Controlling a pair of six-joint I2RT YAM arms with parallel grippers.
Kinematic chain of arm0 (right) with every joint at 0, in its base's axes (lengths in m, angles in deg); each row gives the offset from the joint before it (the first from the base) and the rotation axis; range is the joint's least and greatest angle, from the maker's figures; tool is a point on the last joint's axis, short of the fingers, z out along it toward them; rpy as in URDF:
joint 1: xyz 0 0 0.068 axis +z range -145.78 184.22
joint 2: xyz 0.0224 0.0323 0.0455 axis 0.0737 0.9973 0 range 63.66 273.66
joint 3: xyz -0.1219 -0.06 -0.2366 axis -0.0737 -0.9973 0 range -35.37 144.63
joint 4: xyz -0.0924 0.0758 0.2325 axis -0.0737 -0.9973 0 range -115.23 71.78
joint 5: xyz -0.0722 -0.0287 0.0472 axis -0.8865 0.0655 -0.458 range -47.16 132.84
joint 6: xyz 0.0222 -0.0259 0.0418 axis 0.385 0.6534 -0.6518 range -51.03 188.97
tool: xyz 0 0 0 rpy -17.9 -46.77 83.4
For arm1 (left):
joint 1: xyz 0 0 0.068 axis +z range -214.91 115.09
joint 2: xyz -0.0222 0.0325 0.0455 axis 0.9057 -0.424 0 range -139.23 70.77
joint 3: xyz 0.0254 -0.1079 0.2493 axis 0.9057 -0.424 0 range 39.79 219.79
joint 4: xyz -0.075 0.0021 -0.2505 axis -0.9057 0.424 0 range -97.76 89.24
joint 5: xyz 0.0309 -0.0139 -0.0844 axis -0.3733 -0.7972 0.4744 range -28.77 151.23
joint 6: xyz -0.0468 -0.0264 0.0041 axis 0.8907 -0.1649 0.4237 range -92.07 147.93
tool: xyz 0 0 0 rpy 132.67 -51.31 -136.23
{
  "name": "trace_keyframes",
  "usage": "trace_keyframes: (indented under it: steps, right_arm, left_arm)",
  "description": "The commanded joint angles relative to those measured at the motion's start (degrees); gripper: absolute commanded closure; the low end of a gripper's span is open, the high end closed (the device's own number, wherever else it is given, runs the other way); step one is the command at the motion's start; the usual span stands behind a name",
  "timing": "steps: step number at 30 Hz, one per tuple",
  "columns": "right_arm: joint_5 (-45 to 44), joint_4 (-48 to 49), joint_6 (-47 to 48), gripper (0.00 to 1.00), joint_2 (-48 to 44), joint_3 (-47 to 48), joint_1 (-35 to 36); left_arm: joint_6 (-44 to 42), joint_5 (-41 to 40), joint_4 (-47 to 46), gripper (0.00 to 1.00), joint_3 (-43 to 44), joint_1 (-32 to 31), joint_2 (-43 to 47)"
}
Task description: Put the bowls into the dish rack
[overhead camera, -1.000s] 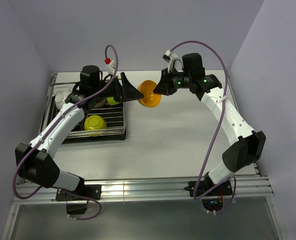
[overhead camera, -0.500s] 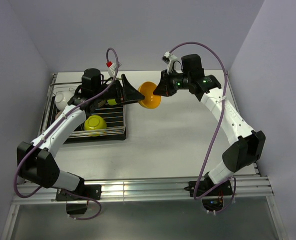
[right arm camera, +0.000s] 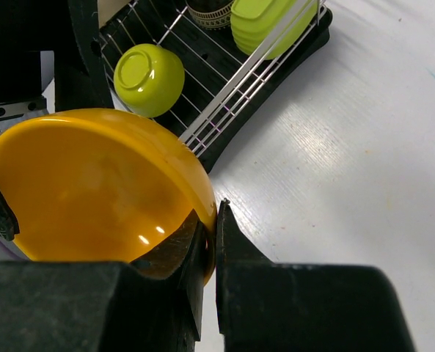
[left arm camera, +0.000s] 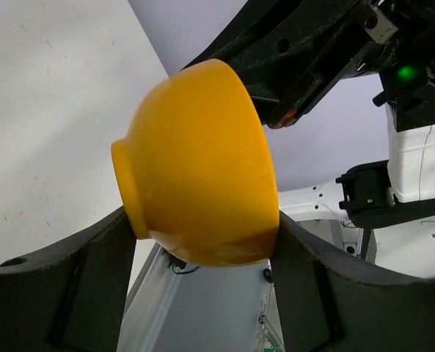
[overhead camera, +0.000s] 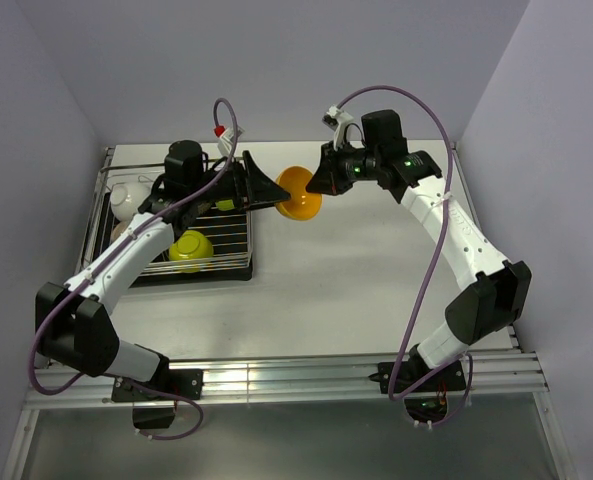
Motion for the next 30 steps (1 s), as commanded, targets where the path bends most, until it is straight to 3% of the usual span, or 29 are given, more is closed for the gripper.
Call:
trace_keyframes:
  steps: [1,3,4,5,6,9,13,19,23,24,30]
  right_arm:
    - [3.77,2.46,-0.71,1.00,-1.80,0.34,0.50]
    - [3.50,1.93,-0.62,1.00,-1.45,0.70,0.50]
    - [3.59,1.76,-0.53,0.93,-1.45,0.87,0.50]
    - [3.68,1.58,-0.62,0.90,-1.28,0.87,0.50]
    - [3.94,1.23,-0.53,0.75,-1.10,0.87,0.50]
    - [4.03,0.35,-0.27,0.44,-1.01,0.87,0.50]
    - [4.21,-0.62,0.17,0.32,-1.36,0.96,0.50]
    - [3.24,-2.55,1.23,0.22,-2.15,0.96,0.15]
    - [2.71,-2.73,0.79,0.12,-3.03,-0.09,-1.25]
    - [2.63,-2.64,0.61,0.00,-3.21,-0.27,-1.60]
    - [3.24,-3.17,-0.53,0.00,-3.21,0.43,-4.41]
  left_arm:
    - [1.17,1.58,-4.44,0.67,-0.79,-0.22,2.50]
    - [0.30,1.66,-3.03,0.84,-0.87,-0.22,2.76]
    - [-0.06,1.66,-2.51,1.00,-1.05,-0.13,2.94]
    - [-0.50,1.23,-1.46,1.00,-1.23,-0.05,3.11]
    - [-0.59,0.96,-1.45,1.00,-1.58,0.22,3.81]
    - [0.03,0.00,-2.15,1.00,-3.95,1.62,5.39]
    - [-2.69,-0.97,1.27,1.00,-2.20,4.17,5.58]
    - [-16.91,-4.22,18.57,1.00,4.47,10.32,4.43]
    - [-34.66,-9.31,30.52,1.00,10.80,13.48,3.64]
    - [-37.65,-10.63,32.29,1.00,12.90,13.66,3.64]
    - [-60.85,-22.84,39.42,1.00,14.33,13.75,5.31]
